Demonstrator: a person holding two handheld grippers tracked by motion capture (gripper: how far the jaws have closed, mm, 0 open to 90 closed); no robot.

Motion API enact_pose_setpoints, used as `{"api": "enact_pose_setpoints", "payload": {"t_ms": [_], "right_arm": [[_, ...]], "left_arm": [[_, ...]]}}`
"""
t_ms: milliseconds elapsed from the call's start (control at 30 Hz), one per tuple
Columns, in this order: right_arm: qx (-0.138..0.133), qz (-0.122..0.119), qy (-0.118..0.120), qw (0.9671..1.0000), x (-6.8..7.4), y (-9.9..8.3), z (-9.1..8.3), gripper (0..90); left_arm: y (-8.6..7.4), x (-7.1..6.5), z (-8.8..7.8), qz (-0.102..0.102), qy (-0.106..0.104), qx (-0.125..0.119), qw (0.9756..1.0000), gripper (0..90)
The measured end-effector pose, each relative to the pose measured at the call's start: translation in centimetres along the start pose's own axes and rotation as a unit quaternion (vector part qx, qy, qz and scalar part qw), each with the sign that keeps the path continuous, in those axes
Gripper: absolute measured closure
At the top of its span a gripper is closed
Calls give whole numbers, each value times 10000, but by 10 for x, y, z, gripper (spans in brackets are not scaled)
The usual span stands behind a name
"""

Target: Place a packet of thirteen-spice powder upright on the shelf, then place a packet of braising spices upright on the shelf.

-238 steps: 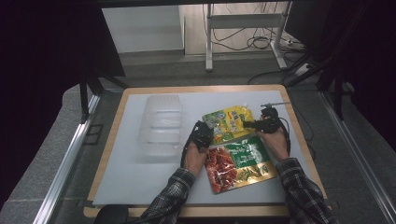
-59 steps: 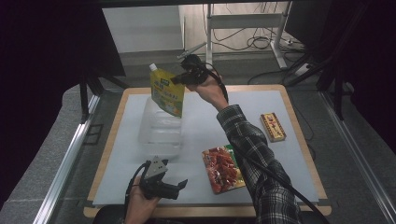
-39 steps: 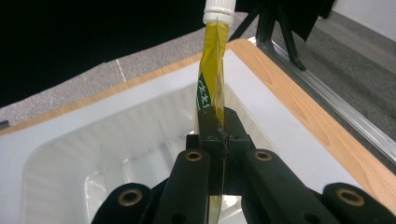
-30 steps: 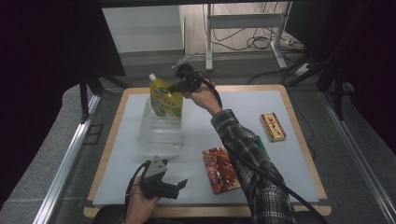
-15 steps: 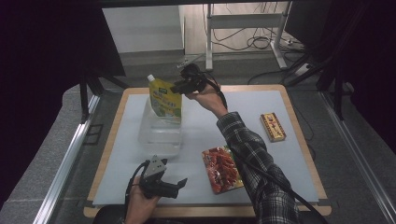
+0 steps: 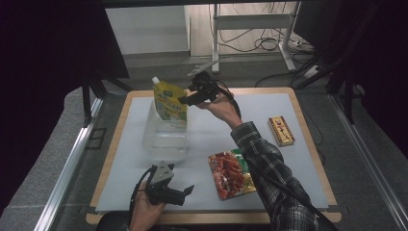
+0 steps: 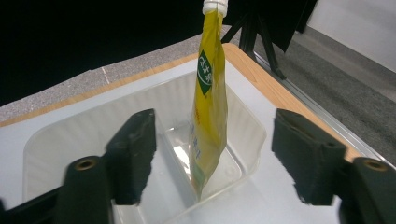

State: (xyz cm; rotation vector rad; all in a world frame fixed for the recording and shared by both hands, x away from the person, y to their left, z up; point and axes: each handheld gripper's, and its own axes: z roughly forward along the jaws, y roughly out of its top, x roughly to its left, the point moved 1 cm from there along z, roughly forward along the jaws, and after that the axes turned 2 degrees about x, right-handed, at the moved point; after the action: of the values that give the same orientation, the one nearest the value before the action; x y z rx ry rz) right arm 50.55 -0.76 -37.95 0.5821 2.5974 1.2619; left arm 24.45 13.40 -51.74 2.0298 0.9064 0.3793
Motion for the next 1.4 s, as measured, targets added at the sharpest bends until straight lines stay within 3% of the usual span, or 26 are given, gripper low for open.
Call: {"api": "enact_pose_setpoints", "payload": {"t_ms": [233, 700, 900, 1400], "right_arm": [[8, -75, -3, 10000, 3, -7, -5, 210], [149, -119, 120, 9997, 10, -26, -14, 127], [189, -161, 91, 9997, 13, -37, -20, 107], [342, -166, 86, 9992, 21, -73, -29, 64]], "left_arm": [[1, 0, -2, -9, -46, -186, 9998, 0], [1, -2, 1, -53, -263, -210, 9994, 0], [1, -5, 3, 48, -268, -235, 9994, 0], [2, -8, 7, 9, -272, 32, 9996, 0]]}}
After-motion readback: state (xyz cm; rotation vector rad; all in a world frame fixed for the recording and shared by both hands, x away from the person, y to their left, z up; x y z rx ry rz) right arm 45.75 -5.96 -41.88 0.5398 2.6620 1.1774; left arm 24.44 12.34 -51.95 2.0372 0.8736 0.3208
